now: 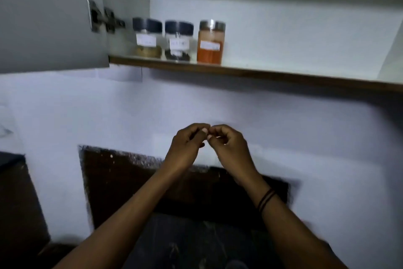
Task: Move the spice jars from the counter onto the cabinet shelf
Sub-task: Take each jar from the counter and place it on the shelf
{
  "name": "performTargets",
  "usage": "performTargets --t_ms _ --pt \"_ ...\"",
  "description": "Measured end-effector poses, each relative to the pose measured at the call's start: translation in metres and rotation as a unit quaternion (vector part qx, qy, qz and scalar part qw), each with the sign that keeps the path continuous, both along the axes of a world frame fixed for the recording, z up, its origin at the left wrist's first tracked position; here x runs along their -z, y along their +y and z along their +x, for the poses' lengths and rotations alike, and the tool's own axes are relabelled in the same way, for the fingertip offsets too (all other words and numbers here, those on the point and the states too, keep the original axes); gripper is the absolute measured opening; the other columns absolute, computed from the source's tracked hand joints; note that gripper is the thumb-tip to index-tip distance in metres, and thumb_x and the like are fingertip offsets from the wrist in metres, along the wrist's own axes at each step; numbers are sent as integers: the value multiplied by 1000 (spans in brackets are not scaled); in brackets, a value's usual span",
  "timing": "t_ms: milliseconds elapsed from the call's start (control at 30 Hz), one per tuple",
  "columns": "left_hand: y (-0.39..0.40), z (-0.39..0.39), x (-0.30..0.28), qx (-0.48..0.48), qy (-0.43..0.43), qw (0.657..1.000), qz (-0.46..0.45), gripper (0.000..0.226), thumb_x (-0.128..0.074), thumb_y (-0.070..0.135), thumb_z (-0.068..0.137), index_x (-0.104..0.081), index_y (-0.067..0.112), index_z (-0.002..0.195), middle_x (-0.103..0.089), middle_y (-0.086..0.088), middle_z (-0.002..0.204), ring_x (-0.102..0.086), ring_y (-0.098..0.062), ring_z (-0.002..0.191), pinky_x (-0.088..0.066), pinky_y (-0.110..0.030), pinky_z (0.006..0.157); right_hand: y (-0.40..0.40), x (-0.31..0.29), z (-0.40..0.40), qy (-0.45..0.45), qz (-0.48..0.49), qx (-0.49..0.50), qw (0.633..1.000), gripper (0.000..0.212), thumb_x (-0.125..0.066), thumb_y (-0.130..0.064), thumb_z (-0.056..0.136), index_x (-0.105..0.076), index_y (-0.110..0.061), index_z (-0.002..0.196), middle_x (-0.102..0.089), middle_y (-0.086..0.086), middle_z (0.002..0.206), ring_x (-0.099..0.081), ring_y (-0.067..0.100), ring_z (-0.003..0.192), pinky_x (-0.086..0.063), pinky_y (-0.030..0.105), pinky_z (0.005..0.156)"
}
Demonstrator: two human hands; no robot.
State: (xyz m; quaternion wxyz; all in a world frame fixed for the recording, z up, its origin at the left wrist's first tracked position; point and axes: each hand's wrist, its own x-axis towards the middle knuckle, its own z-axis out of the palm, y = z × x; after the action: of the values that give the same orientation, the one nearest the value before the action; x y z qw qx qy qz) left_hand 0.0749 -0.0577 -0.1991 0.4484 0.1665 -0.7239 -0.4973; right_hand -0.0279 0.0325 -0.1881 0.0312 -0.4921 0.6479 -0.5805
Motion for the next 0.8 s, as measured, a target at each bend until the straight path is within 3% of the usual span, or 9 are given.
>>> performTargets --t_ms 100,200,333,433,500,600,733,800 --pt "16 9 77 0 -74 997 7 25 -50 15 101 -73 14 111 -75 -2 107 -69 -18 105 -54 -41 97 17 78 13 -68 57 1 996 15 -63 -16 88 -69 -28 93 -73 -12 91 -66 -4 81 -50 14 74" --pt "35 23 150 9 -141 990 1 27 -48 14 102 -72 12 115 -74 -2 109 -68 -14 103 -53 -33 92 39 149 28 -97 123 8 988 17 -60 -15 92 -70 -19 104 -71 -7 94 -65 -4 82 -48 9 71" --pt "68 44 234 49 -218 975 12 28 -45 19 104 -71 18 113 -73 7 103 -67 0 95 -51 -17 83 75 230 52 -107 188 43 975 12 -57 -17 93 -65 -23 99 -61 -20 83 -60 -13 76 -41 1 60" --pt "93 61 282 65 -255 965 -1 27 -45 18 103 -71 19 111 -71 10 100 -65 3 90 -47 -7 77 99 278 71 -107 252 39 961 16 -52 -17 94 -64 -18 105 -64 -10 93 -63 3 90 -48 13 74" --pt "104 72 308 67 -286 956 -21 27 -45 19 102 -70 20 112 -71 8 102 -65 1 91 -49 -13 81 113 307 81 -69 296 45 952 22 -52 -19 94 -64 -16 112 -64 2 109 -60 15 103 -49 27 90" --pt "116 82 339 82 -339 937 -21 28 -45 17 102 -69 16 117 -71 -2 110 -65 -13 99 -52 -30 89 136 340 97 2 343 56 938 27 -57 -25 91 -62 -18 116 -56 7 121 -53 23 113 -44 35 100" --pt "127 85 357 79 -360 928 55 29 -44 25 103 -61 23 126 -66 2 117 -61 -10 104 -45 -16 83 155 369 117 2 351 36 936 70 -72 -31 79 -42 -23 142 -32 9 143 -38 25 128 -40 36 108" --pt "132 86 361 71 -360 924 109 29 -42 32 104 -58 29 128 -64 6 117 -62 -11 106 -45 -16 81 160 382 123 -2 360 32 932 85 -76 -30 78 -30 -24 150 -25 12 148 -34 26 134 -39 38 111"
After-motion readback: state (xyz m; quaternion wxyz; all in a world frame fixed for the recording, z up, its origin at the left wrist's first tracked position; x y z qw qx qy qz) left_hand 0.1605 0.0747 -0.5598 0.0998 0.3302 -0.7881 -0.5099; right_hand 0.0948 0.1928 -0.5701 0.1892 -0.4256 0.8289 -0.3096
